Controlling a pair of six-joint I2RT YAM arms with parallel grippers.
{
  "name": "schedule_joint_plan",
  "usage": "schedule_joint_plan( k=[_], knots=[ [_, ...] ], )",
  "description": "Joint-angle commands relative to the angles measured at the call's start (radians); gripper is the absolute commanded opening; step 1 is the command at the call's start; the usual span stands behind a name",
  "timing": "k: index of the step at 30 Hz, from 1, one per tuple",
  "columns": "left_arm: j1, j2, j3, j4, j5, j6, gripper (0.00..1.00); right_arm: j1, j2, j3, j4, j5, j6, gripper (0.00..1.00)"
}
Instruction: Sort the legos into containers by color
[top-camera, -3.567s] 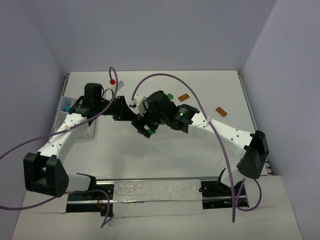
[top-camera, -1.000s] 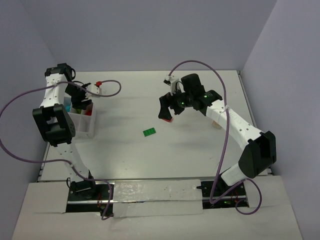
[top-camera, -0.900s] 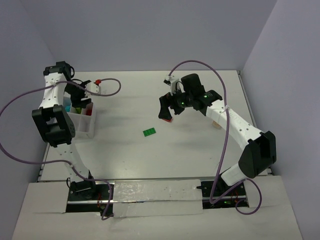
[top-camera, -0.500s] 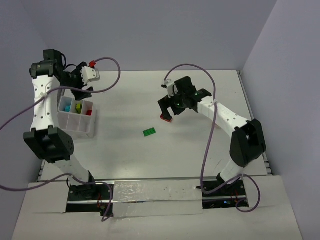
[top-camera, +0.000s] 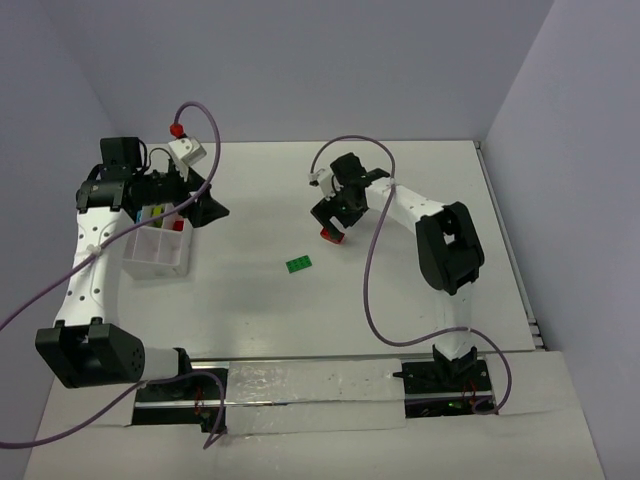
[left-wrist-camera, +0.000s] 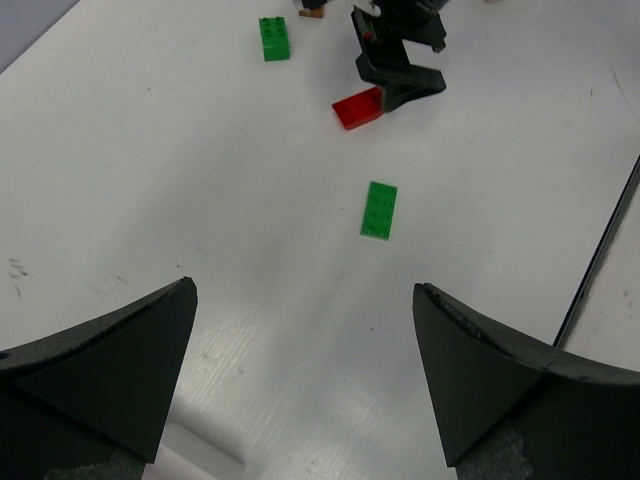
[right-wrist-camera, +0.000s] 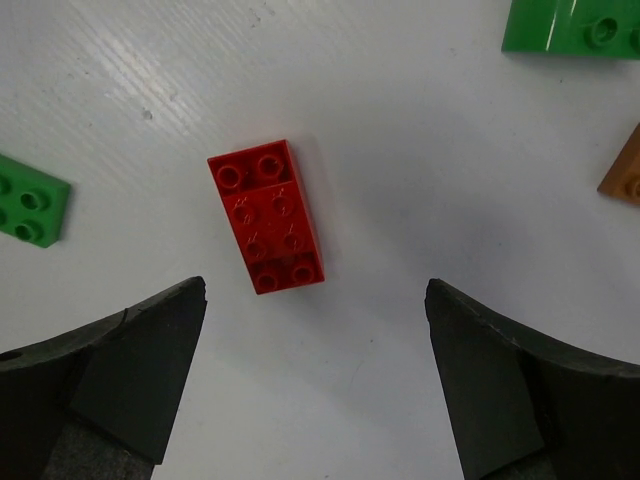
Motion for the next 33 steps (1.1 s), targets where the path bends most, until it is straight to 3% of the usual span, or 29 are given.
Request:
schedule_joint_plan(
  k=[1, 6, 13, 20, 22, 24, 28, 33],
  knots=[
    [-0.008, -0.015, 0.002, 0.182, -0.042, -0.255, 0.99, -0.005, 0.059, 0.083, -0.015, -0.012, -0.071, 0.96],
    [-0.008, 0.001, 0.002, 0.174, -0.095, -0.334, 0.99, -0.006, 0.116, 0.107, -0.033, -0.049, -0.115, 0.89],
    [-0.008, -0.062, -0.118, 0.319, -0.128, -0.451, 0.99, -0.006, 0.128, 0.075, -0.029, -0.067, -0.156, 0.69],
    [-0.008, -0.146, -0.260, 0.409, -0.144, -0.484, 0.99, -0.005, 0.045, 0.015, -0.048, -0.148, -0.196, 0.27],
    [-0.008, -0.186, -0.305, 0.439, -0.100, -0.452, 0.99, -0.005, -0.018, 0.010, -0.070, -0.252, -0.196, 0.18],
    [-0.008, -0.204, -0.349, 0.459, -0.032, -0.402, 0.99, 0.000, -0.080, 0.016, -0.108, -0.365, -0.186, 0.01],
    [-0.020, -0.227, -0.422, 0.451, 0.167, -0.345, 0.99, 0.028, -0.193, 0.015, -0.183, -0.575, -0.177, 0.00],
    [-0.121, -0.275, -0.471, 0.504, 0.201, -0.387, 0.99, 0.081, -0.251, 0.034, -0.273, -0.756, -0.157, 0.00]
  ],
)
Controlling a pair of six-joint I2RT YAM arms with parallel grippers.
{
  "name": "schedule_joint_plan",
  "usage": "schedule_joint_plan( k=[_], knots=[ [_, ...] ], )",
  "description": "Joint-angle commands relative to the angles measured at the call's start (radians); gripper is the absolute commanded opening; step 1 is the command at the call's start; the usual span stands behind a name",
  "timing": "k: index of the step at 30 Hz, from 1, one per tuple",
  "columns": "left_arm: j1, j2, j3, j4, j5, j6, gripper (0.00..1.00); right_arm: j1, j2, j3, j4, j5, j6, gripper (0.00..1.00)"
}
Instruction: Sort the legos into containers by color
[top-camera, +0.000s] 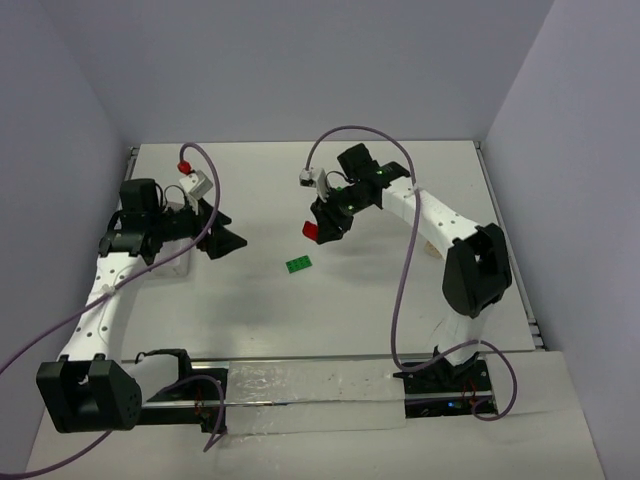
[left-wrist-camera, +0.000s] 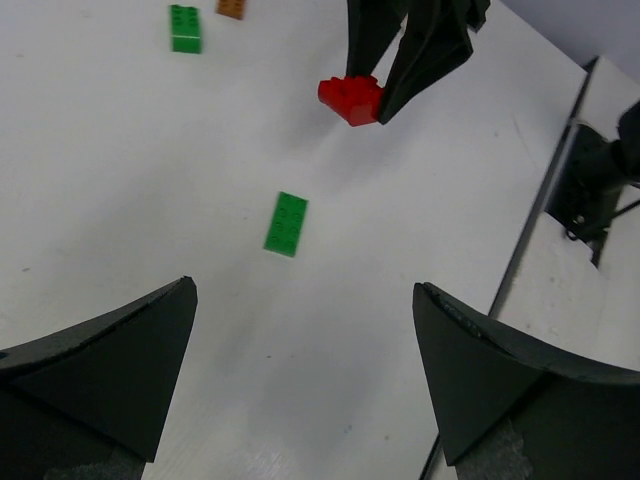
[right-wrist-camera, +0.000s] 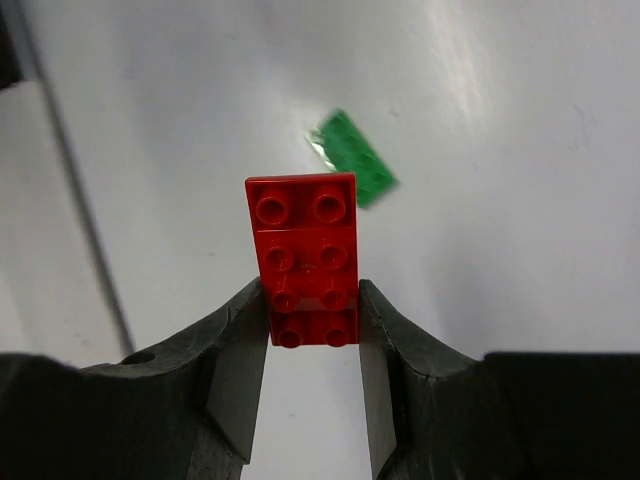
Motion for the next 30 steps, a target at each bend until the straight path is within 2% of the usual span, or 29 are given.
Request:
schedule_joint_plan(
  k=[1, 7, 15, 17, 26, 30],
  knots=[
    [-0.085, -0.053, -0.016, 0.107, 0.114, -0.015, 0.99, 0.064, -0.055, 0.042, -0.121, -0.260, 0.017, 0.00],
    [-0.170, -0.055, -0.008, 0.172, 0.138, -0.148, 0.94, 0.129, -0.041, 0.123, -0.219, -0.343, 0.011, 0.00],
    [-0.280, -0.070, -0.043, 0.233, 0.096, -0.227, 0.92, 0.153, -0.032, 0.180, -0.265, -0.407, 0.018, 0.00],
    [-0.299, -0.064, -0.043, 0.260, 0.095, -0.288, 0.92, 0.157, -0.030, 0.191, -0.283, -0.408, 0.010, 0.00],
    [-0.334, -0.043, -0.061, 0.406, 0.074, -0.457, 0.92, 0.165, -0.041, 0.206, -0.293, -0.407, 0.003, 0.01],
    [-0.353, -0.034, -0.062, 0.399, 0.051, -0.460, 0.91, 0.167, -0.051, 0.205, -0.277, -0.401, 0.010, 0.01]
  ],
)
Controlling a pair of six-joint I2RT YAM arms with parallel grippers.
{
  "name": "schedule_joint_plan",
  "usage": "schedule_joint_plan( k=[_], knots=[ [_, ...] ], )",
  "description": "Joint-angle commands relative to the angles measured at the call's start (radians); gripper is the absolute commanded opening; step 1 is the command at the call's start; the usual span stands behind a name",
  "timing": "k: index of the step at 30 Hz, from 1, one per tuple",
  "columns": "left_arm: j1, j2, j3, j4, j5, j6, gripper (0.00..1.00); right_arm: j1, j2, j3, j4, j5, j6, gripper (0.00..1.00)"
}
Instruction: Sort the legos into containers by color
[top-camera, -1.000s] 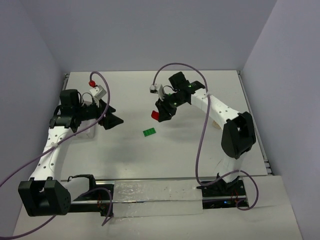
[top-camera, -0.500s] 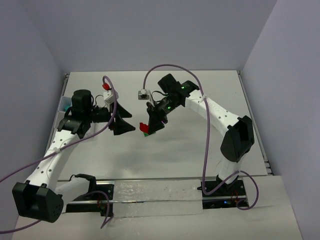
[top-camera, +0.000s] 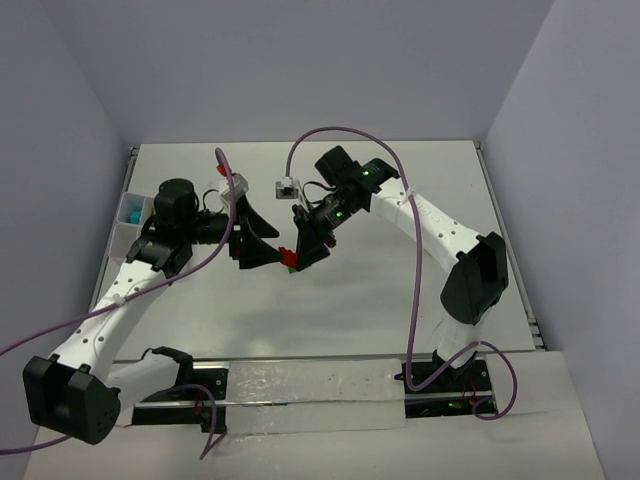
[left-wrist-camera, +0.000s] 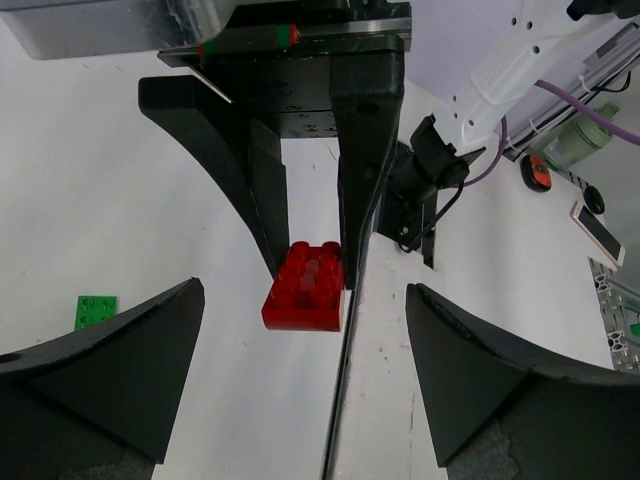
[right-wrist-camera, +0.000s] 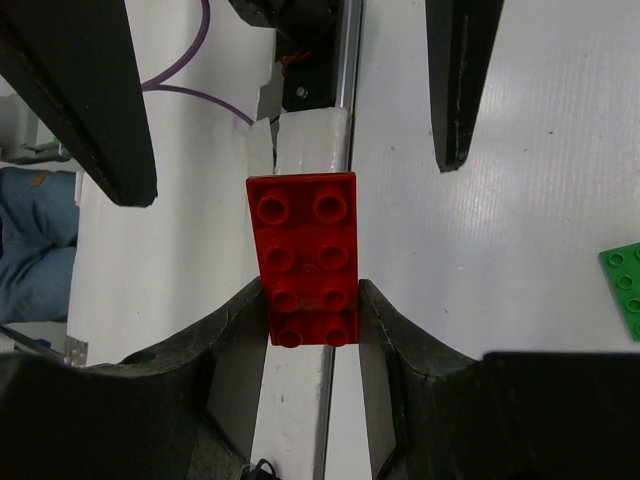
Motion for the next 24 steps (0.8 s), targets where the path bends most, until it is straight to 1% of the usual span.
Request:
schedule_joint_plan(
  k=[1, 7, 11, 13, 16, 18, 20, 23, 24],
  knots=[
    [-0.026, 0.011, -0.006, 0.062, -0.031, -0.050, 0.91, 0.015, -0.020, 0.050, -0.001, -0.025, -0.001, 0.01],
    [-0.059, 0.022, -0.009, 0.031, -0.056, -0.036, 0.90, 0.017, -0.024, 0.067, 0.004, -0.019, 0.009, 0.01],
    [-0.076, 0.024, -0.012, -0.011, -0.083, 0.009, 0.86, 0.019, -0.028, 0.068, 0.011, -0.004, 0.013, 0.01],
    [-0.076, 0.027, -0.017, -0.017, -0.089, 0.015, 0.82, 0.019, -0.028, 0.069, 0.012, -0.004, 0.014, 0.01],
    [-0.076, 0.032, -0.016, -0.020, -0.086, 0.006, 0.70, 0.022, -0.028, 0.070, 0.016, 0.002, 0.018, 0.02],
    [-0.076, 0.032, -0.014, -0.021, -0.092, -0.008, 0.57, 0.024, -0.031, 0.065, 0.021, 0.007, 0.019, 0.02],
    [-0.076, 0.034, -0.014, -0.023, -0.091, -0.010, 0.47, 0.022, -0.034, 0.062, 0.026, 0.015, 0.019, 0.02],
    [-0.076, 0.039, -0.006, -0.044, -0.089, -0.019, 0.17, 0.023, -0.040, 0.049, 0.038, 0.027, 0.028, 0.05],
    [-0.076, 0.041, 0.004, -0.067, -0.097, -0.013, 0.04, 0.024, -0.042, 0.044, 0.047, 0.038, 0.040, 0.10]
  ],
)
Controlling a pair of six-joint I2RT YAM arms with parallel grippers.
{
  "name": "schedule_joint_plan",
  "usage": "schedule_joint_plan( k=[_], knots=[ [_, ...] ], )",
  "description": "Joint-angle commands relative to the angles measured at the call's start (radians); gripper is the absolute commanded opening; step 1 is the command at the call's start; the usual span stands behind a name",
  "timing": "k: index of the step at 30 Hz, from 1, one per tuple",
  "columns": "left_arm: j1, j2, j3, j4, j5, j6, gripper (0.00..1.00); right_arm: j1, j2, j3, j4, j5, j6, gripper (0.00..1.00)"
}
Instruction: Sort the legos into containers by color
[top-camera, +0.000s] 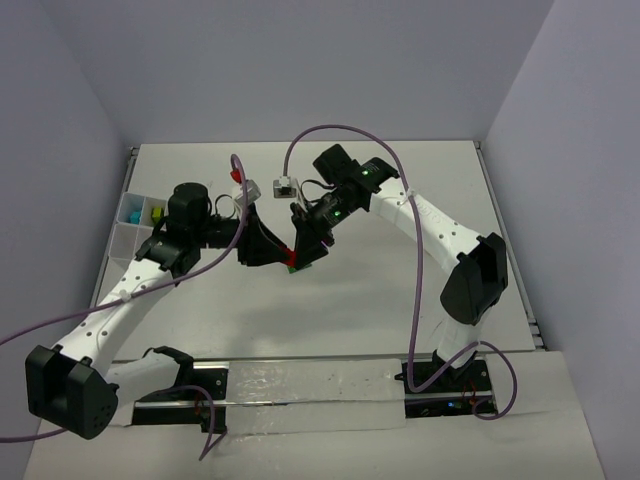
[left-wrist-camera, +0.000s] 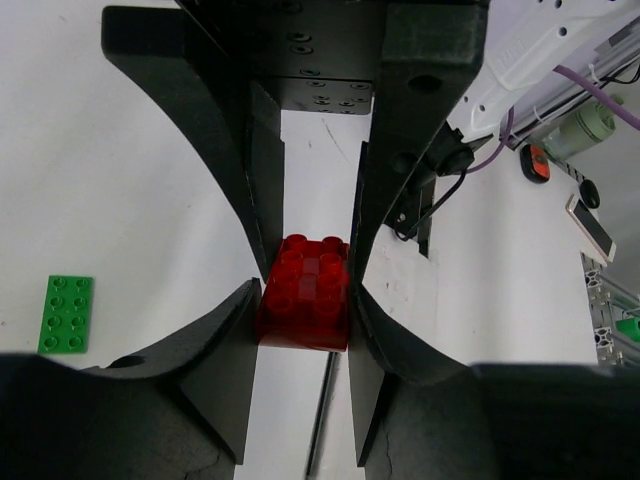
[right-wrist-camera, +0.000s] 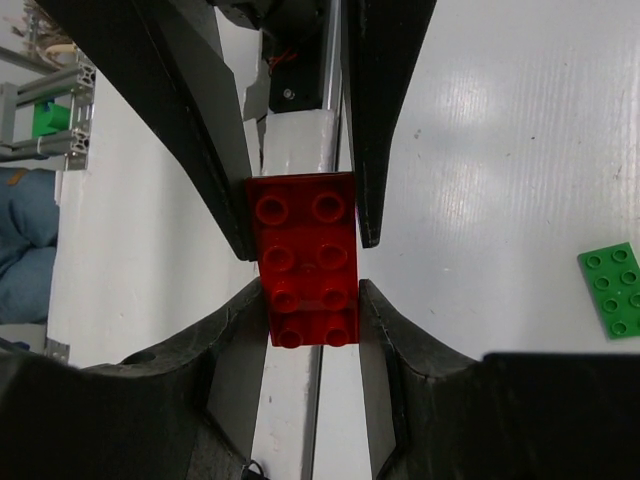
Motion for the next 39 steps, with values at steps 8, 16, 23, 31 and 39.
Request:
schedule_joint_plan(
  k=[8, 16, 23, 31, 39],
  knots=[
    [0.132, 0.010, 0.102, -0.292, -0.126, 0.100, 0.00, -0.037, -0.065, -0.031, 0.112, 0.061, 0.137, 1.00],
    [0.334, -0.063, 0.088, -0.268, -0.655, 0.061, 0.00, -0.170, -0.109, -0.133, 0.314, 0.204, 0.301, 1.00],
    [0.337, -0.031, 0.011, 0.000, -1.130, 0.059, 0.00, -0.189, -0.126, -0.179, 0.339, 0.289, 0.304, 1.00],
    [0.340, 0.155, 0.034, 0.153, -1.273, 0.229, 0.00, -0.190, -0.124, -0.193, 0.337, 0.292, 0.295, 1.00],
    [0.375, 0.306, 0.109, 0.143, -1.289, 0.275, 0.00, -0.190, -0.115, -0.192, 0.333, 0.290, 0.296, 1.00]
  ],
)
